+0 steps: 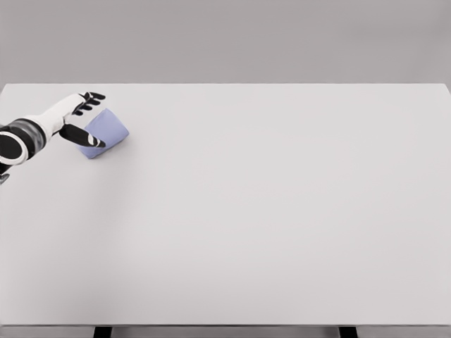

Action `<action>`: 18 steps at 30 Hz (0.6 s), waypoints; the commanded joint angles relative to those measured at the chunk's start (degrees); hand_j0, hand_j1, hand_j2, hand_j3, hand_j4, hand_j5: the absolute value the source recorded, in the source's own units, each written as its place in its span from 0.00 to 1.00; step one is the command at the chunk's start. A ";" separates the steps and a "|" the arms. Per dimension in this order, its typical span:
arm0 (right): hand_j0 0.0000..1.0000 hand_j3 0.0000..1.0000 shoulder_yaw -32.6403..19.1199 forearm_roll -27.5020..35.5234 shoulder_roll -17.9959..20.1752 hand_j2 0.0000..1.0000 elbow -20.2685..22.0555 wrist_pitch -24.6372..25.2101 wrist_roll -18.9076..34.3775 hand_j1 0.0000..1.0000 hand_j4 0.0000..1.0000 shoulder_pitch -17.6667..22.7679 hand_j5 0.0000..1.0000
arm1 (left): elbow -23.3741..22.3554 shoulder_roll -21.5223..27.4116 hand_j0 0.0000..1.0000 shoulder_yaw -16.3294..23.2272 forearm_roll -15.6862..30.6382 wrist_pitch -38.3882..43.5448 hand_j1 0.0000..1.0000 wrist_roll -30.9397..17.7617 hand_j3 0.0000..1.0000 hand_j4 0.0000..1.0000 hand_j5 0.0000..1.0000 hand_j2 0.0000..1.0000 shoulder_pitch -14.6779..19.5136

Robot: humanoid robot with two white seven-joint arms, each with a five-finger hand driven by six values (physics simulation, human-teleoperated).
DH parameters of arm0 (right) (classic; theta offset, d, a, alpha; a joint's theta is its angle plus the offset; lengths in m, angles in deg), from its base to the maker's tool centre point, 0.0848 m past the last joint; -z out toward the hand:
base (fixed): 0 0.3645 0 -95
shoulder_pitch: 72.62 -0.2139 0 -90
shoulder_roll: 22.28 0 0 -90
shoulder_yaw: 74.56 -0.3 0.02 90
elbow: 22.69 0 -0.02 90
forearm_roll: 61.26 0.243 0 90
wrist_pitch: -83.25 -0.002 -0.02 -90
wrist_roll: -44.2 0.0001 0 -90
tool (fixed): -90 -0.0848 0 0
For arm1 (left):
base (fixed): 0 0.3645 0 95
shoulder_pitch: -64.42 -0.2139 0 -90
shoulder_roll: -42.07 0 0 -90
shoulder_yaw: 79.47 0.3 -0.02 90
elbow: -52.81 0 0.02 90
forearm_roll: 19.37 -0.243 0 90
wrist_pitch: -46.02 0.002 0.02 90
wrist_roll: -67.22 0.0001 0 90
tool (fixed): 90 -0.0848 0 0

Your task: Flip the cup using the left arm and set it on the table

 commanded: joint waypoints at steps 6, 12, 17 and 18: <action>1.00 1.00 -0.01 0.01 0.00 1.00 0.00 -0.01 0.02 1.00 1.00 0.00 1.00 | -4.93 -2.87 0.94 0.01 -2.30 -0.32 0.94 0.02 0.94 0.94 0.94 0.94 0.62; 1.00 1.00 -0.01 0.01 0.00 1.00 0.00 -0.01 0.02 1.00 1.00 0.00 1.00 | -5.02 -3.67 0.94 0.80 -2.30 -0.32 0.94 0.02 0.94 0.94 0.94 0.94 0.88; 1.00 1.00 -0.01 0.01 0.00 1.00 0.00 -0.01 0.02 1.00 1.00 0.00 1.00 | -8.53 -6.21 0.94 0.98 -4.68 -0.50 0.94 0.02 0.94 0.94 0.94 0.94 0.97; 1.00 1.00 -0.01 0.01 0.00 1.00 0.00 -0.01 0.02 1.00 1.00 0.00 1.00 | -8.62 -6.30 0.94 1.33 -4.68 -0.50 0.94 0.02 0.94 0.94 0.94 0.94 1.06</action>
